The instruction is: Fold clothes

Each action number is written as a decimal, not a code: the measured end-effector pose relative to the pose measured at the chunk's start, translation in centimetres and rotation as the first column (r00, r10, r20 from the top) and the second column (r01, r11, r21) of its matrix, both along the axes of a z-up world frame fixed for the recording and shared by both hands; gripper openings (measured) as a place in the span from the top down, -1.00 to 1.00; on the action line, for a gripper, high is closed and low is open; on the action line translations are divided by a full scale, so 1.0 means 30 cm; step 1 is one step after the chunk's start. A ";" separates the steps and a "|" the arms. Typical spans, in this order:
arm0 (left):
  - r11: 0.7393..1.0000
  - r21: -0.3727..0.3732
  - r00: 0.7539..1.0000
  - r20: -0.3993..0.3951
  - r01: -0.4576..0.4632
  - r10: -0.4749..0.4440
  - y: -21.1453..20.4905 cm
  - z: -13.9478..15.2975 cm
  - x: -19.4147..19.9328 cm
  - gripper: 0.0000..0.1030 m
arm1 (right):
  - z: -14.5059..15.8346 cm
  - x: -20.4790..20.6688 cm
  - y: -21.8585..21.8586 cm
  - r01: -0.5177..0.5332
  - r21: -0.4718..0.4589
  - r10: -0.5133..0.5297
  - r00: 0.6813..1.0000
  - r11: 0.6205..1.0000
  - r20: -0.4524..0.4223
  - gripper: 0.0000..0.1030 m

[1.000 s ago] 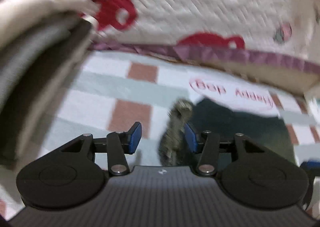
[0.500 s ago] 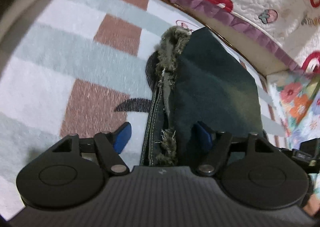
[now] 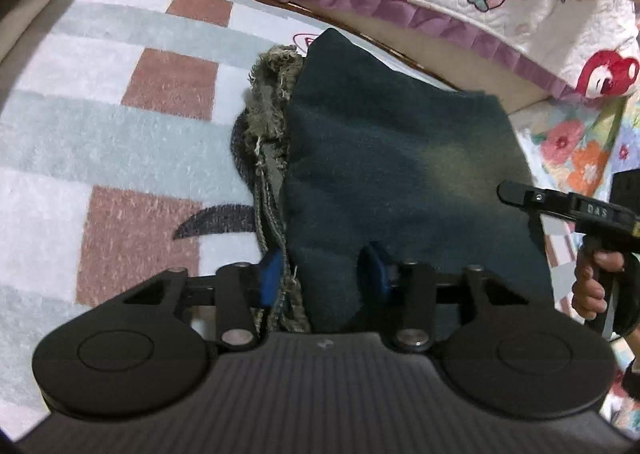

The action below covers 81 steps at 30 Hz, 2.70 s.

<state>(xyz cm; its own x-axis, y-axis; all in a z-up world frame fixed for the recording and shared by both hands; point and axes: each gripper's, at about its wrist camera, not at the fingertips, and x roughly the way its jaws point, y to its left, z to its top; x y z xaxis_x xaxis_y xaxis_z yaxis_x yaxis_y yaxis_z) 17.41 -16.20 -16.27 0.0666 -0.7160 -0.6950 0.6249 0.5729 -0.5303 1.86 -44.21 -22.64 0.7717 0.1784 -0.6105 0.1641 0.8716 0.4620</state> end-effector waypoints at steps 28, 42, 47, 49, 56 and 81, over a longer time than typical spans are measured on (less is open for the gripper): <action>0.999 -0.029 0.994 -0.096 0.039 -0.041 -0.080 -0.030 0.042 0.19 | -0.155 -0.175 -0.057 0.146 0.394 -0.085 0.982 0.907 -0.170 -0.33; 0.981 -0.055 0.969 0.173 0.187 -0.175 -0.176 0.052 -0.110 0.34 | -0.046 -0.103 -0.043 0.071 0.200 -0.076 0.997 0.977 0.015 0.43; 0.990 0.034 0.979 0.148 0.136 -0.140 -0.192 0.042 -0.123 0.26 | -0.001 -0.064 0.021 0.025 -0.012 -0.025 0.999 1.000 -0.038 0.43; 0.993 0.040 0.988 0.110 0.108 -0.111 -0.181 0.036 -0.110 0.22 | -0.017 -0.052 0.022 0.036 -0.025 -0.038 0.997 0.999 -0.068 0.38; 0.998 0.046 0.998 0.040 0.052 -0.054 -0.145 0.009 -0.070 -0.31 | -0.065 -0.087 -0.049 0.128 0.149 -0.111 0.986 0.981 -0.122 0.01; 0.994 -0.110 0.978 0.206 0.001 0.022 -0.040 0.176 -0.119 0.51 | 0.081 -0.062 0.042 -0.045 0.163 0.021 0.989 0.986 0.144 0.51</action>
